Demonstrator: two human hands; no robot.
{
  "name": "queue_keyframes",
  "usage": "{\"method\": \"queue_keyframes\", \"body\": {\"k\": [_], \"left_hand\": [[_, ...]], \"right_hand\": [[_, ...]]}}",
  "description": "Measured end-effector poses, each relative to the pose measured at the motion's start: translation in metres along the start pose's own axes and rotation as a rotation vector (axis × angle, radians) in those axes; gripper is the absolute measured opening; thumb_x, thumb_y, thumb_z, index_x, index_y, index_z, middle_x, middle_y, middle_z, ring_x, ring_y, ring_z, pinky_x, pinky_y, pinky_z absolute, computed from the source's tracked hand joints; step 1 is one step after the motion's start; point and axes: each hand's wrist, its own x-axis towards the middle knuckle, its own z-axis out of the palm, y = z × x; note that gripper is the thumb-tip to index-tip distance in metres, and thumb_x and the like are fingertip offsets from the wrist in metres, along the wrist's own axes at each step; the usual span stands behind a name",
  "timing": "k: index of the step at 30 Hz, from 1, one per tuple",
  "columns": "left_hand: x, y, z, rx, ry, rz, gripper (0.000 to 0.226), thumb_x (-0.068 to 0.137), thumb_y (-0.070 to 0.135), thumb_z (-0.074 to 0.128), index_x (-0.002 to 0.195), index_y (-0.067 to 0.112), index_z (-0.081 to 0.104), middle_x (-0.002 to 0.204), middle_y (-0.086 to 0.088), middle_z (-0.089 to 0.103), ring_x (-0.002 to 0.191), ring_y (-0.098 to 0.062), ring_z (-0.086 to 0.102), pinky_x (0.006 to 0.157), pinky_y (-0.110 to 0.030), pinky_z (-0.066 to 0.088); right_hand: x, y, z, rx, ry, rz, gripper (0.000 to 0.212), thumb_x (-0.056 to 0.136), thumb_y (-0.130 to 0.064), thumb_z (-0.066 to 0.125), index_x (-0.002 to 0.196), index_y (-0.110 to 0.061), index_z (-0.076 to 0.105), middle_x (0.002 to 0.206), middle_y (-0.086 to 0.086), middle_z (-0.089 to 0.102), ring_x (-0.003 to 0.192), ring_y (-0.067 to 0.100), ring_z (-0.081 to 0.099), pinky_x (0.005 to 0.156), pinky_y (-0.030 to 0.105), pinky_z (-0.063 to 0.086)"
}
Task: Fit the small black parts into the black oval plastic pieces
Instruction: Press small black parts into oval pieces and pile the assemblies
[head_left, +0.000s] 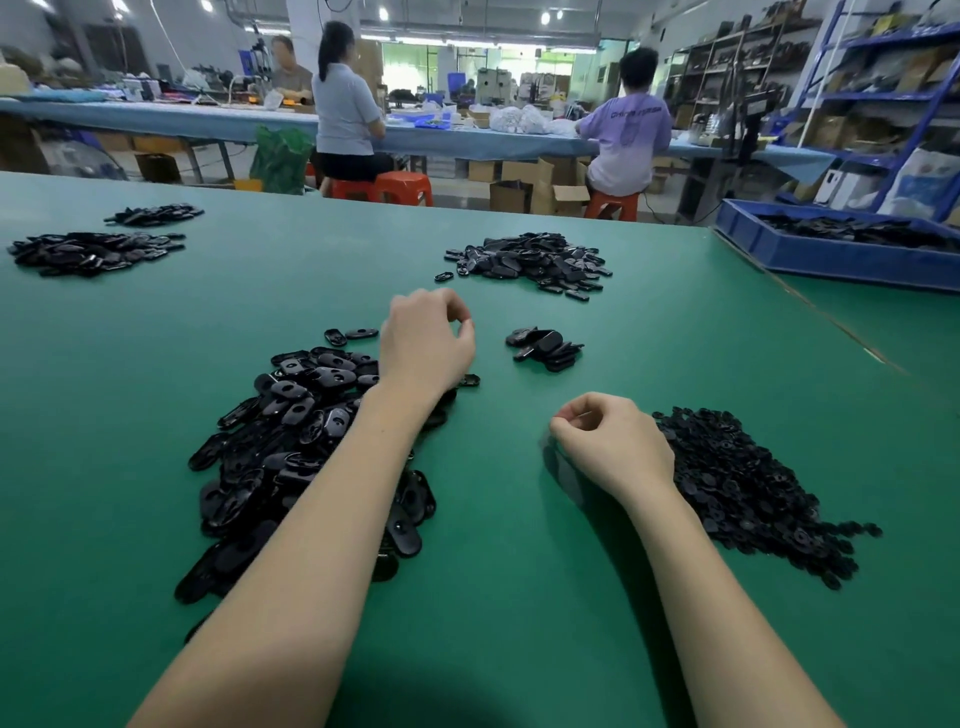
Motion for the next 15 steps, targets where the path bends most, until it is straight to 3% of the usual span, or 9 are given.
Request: {"method": "queue_keyframes", "body": {"k": [8,15], "left_hand": [[0.003,-0.043,-0.02,0.243,-0.188,-0.19,0.031,0.094,0.016,0.052,0.118,0.024,0.069,0.128,-0.004,0.063,0.128,-0.029,0.044,0.102,-0.041,0.039],[0.002,-0.048,-0.019,0.3,-0.333,-0.233,0.033,0.097,0.023,0.051,0.125,0.023,0.068,0.134,-0.009,0.06,0.134,-0.032,0.036,0.108,-0.044,0.032]], "right_hand": [[0.0,-0.001,0.002,-0.023,-0.001,-0.006,0.008,0.084,-0.041,0.063,0.084,-0.035,0.069,0.077,-0.026,0.065,0.075,-0.008,0.053,0.059,0.02,0.033],[-0.01,-0.01,0.011,-0.12,0.157,-0.131,0.006,0.086,-0.038,0.064,0.089,-0.032,0.064,0.072,-0.026,0.062,0.076,0.014,0.057,0.063,0.028,0.035]]}}
